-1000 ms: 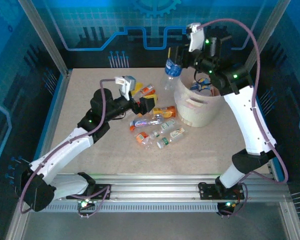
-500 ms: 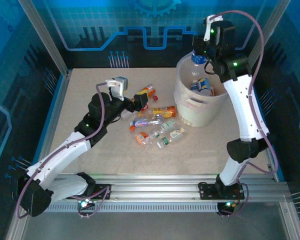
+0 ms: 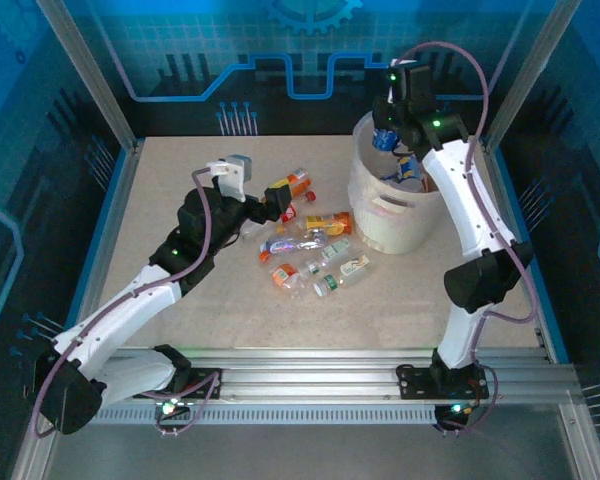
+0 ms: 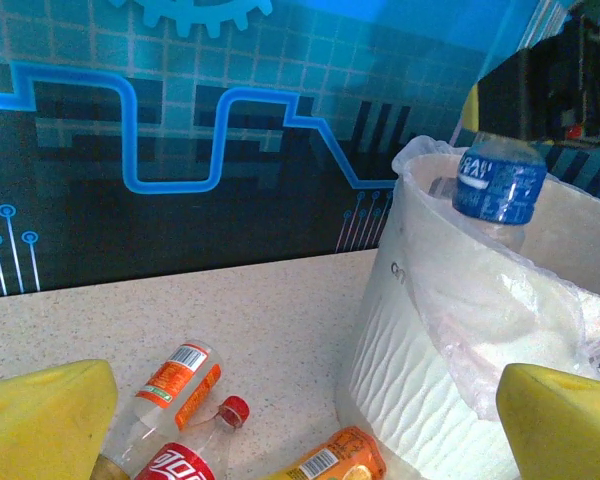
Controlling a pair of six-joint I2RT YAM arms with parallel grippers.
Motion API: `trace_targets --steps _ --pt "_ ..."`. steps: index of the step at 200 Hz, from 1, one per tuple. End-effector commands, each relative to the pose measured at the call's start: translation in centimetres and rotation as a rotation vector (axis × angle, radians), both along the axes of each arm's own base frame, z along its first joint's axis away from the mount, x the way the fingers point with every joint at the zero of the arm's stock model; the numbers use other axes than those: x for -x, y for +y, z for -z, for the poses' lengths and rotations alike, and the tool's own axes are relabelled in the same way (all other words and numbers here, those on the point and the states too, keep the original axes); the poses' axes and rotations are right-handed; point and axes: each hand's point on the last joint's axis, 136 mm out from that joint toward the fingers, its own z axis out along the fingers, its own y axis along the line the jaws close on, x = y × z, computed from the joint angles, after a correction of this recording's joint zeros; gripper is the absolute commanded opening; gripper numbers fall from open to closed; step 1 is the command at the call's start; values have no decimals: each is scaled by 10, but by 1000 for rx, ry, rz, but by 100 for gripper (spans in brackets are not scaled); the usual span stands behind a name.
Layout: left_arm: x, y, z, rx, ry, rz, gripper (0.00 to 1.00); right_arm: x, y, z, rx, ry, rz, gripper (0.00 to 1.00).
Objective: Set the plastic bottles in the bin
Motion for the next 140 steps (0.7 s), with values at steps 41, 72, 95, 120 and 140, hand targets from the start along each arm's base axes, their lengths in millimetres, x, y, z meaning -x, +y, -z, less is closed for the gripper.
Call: trace_targets --steps 41,72,95,120,140 --pt "1 6 6 -16 18 -24 99 -8 -7 71 -161 191 93 9" --pt "0 6 9 -18 31 -27 99 -10 -13 100 -231 267 119 10" --pt "-2 7 11 -18 41 -30 99 -12 -16 115 -272 307 123 12" --pt "-3 7 13 -18 53 -32 99 -11 -27 130 -274 348 153 18" --pt "-4 7 16 -18 63 -35 99 -11 -31 137 -276 367 160 26"
